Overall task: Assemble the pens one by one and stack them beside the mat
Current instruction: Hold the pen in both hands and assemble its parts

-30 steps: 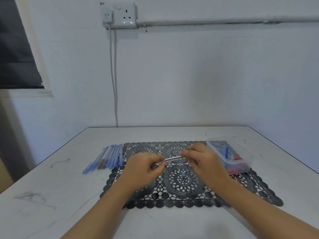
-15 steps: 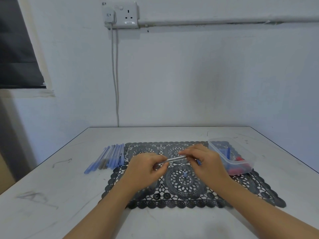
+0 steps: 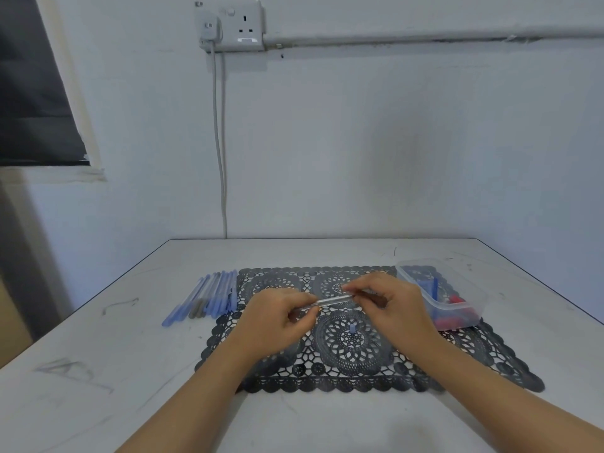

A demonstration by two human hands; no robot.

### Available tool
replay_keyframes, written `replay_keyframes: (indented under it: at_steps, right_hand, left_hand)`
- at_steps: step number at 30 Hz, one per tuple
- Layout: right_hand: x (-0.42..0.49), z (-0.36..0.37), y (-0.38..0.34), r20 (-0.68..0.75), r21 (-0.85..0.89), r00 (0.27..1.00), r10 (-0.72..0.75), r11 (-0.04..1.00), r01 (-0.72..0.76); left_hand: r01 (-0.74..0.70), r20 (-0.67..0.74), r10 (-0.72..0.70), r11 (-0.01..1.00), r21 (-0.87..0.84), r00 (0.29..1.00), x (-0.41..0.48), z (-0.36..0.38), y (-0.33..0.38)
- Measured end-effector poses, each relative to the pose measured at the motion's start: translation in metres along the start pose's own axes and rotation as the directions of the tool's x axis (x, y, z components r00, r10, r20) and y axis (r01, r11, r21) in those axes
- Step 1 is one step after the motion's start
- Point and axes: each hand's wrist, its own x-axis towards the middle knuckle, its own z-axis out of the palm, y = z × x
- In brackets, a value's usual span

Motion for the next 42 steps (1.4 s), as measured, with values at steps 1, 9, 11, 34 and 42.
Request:
replay_keyframes:
  at_steps: [1,9,11,34,42]
  right_hand:
    - [0.000,0.000,0.000,0.006,-0.001,1.000,0.011,1.000,-0.011]
    - [0.000,-0.001,0.002,0.048,-0.083,0.996,0.080,0.994,-0.076]
    - [-0.001,0.000,0.003,0.086,-0.098,0.985,0.147,0.986,-0.138]
    - [-0.001,0.008,0.010,0.304,-0.327,0.899,0.314,0.921,-0.211]
    - [0.002,0.004,-0.001,0.051,0.077,0.909,0.414,0.906,-0.417]
  left_hand:
    - [0.004,0.000,-0.004,1.000,0.004,1.000,0.000,0.000,0.000]
    - [0.062,-0.017,-0.062,0.998,0.021,0.998,0.001,-0.003,0.002]
    - [0.078,-0.023,-0.077,0.996,0.034,0.997,0.001,-0.004,0.000]
    - [0.146,-0.025,-0.145,0.985,0.090,0.989,0.001,-0.006,-0.005]
    - [0.139,0.012,-0.140,0.988,0.068,0.990,0.001,-0.007,0.000]
